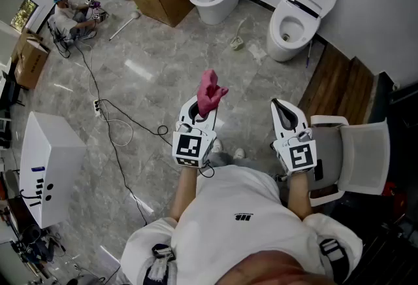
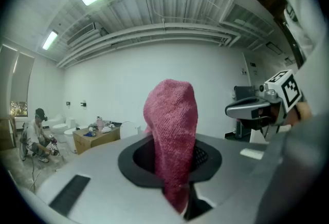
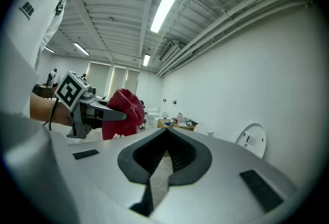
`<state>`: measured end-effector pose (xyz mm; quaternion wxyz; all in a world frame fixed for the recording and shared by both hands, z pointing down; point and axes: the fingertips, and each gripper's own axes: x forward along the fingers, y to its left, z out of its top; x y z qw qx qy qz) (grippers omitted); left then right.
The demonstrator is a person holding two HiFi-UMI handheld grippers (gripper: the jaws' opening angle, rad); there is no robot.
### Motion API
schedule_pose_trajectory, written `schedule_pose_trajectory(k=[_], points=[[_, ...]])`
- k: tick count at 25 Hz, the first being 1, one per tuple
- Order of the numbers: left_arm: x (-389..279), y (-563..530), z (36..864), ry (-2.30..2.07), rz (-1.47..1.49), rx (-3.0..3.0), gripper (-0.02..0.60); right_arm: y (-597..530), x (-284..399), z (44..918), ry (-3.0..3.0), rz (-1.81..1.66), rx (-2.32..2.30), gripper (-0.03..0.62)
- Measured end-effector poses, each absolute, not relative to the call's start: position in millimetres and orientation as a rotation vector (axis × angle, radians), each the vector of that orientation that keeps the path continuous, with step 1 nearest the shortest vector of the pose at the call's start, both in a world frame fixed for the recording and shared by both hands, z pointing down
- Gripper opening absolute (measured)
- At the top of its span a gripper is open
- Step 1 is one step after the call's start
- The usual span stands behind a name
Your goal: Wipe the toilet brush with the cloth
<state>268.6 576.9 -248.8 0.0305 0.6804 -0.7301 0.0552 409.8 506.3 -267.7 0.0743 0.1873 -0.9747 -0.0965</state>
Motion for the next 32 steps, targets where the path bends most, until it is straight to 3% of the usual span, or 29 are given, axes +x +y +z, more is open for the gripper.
schedule_pose_trajectory(k=[12,32], points=[[281,539,-245,-2.240,0.206,2.124,0.075,469,415,-253,-2.924,-0.179,0.621,-0.003],[119,410,-229,-2.175,0.192,2.159,0.075,344,259,-234,-2.848,-0.168,0.647,-0.003]])
